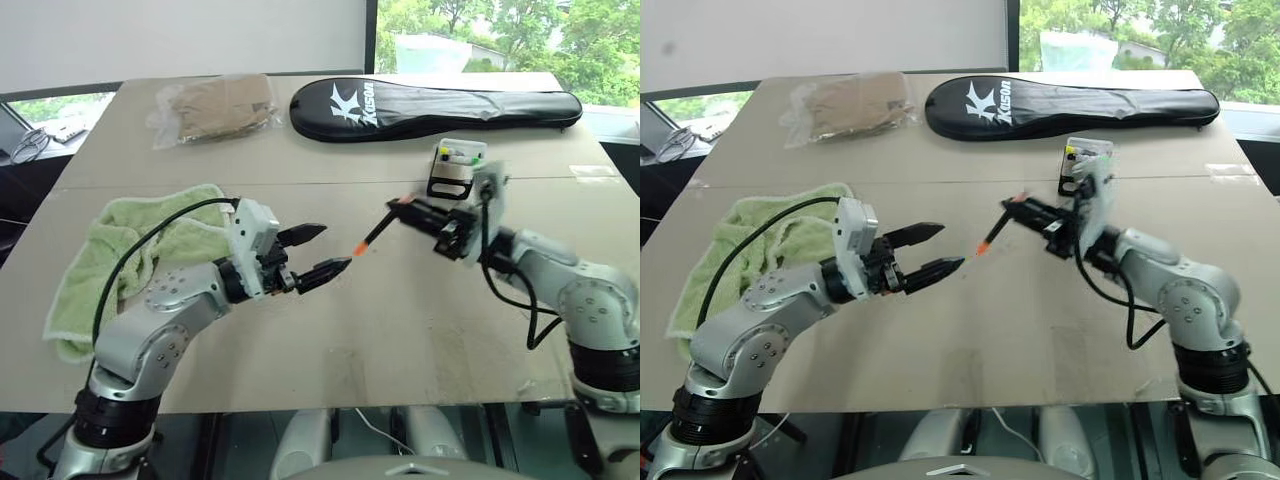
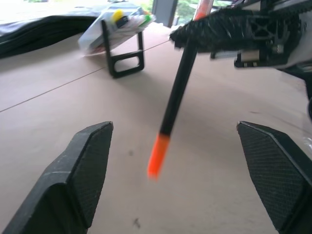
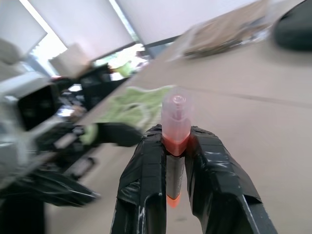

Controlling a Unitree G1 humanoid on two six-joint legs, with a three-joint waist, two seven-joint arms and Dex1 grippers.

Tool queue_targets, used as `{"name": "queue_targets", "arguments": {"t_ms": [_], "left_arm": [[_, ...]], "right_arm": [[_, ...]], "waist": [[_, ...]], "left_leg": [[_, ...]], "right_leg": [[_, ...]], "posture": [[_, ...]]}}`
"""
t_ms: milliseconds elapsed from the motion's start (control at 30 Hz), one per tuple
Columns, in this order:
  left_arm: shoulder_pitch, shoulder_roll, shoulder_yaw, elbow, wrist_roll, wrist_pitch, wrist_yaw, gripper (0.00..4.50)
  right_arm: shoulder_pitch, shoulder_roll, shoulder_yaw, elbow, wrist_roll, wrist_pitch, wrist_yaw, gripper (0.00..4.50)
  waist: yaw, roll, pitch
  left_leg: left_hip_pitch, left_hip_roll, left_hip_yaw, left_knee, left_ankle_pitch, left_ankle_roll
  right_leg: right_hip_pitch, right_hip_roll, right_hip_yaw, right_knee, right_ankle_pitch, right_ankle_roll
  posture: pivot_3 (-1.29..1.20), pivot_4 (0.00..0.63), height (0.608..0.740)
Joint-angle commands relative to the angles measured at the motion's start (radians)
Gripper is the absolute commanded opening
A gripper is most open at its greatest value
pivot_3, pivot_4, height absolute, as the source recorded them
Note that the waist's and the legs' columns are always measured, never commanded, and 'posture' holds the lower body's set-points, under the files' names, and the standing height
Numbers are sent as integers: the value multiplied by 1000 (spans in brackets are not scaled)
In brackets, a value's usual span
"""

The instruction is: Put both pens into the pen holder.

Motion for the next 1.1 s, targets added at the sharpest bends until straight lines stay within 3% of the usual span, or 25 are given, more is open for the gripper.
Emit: {"name": "queue_targets", "arguments": {"t_ms": [33,233,567,733,900,1100], "left_arm": [[-37,-27,16,-27,23,-23,36,3981],[-72,-92,8,-47,35,-18,87,3981],[-68,-93,5,-88,10,16,74,3981],[-69,-89,11,-91,20,3,64,3981],[-55,-81,15,-101,29,-5,59,3981],[-52,-90,5,-97,54,-24,63,3981]], "right_arm": [[-66,-75,-135,43,-73,-124,84,131],[-143,-90,-178,165,-235,-293,123,130],[-166,-41,-126,295,-434,-439,156,130],[-180,-19,-109,356,-512,-506,171,129],[-200,1,-157,350,-465,-486,178,129],[-163,-17,-84,395,-611,-587,211,129]], "waist": [[0,0,0],[-7,0,0],[-5,0,0],[-5,0,0],[-5,0,0],[-5,0,0]], "left_leg": [[0,0,0,0,0,0],[0,1,2,0,0,0],[0,1,4,1,0,0],[0,1,4,2,0,0],[0,1,4,2,0,0],[0,1,4,2,0,0]], "right_leg": [[0,0,0,0,0,0],[0,1,1,1,0,0],[0,0,2,1,0,0],[0,1,2,2,0,0],[0,0,2,2,0,0],[0,0,2,2,0,0]], "posture": [[0,150,740],[0,150,740],[0,150,740],[0,150,740],[0,150,740],[0,150,740]]}}
